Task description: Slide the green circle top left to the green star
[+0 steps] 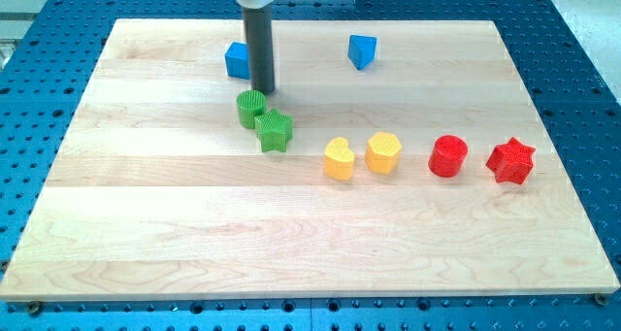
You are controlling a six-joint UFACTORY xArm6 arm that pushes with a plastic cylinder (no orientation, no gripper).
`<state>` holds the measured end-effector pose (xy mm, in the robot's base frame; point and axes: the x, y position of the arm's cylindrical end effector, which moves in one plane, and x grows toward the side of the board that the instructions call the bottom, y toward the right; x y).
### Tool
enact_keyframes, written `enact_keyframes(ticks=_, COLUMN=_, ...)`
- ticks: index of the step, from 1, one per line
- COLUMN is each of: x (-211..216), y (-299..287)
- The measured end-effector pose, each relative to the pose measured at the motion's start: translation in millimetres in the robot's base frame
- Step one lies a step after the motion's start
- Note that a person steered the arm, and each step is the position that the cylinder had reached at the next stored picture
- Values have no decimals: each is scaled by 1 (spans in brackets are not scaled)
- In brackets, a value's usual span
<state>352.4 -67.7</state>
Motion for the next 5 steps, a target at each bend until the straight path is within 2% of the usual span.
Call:
enact_keyframes(ticks=1, x=25, y=38)
enact_keyframes(ticks=2, x=15, y=147)
enact_keyframes(ticks=3, x=44, y=292)
enact_keyframes(ticks=4, x=71, y=409)
enact_keyframes(ticks=5, x=100, y=402)
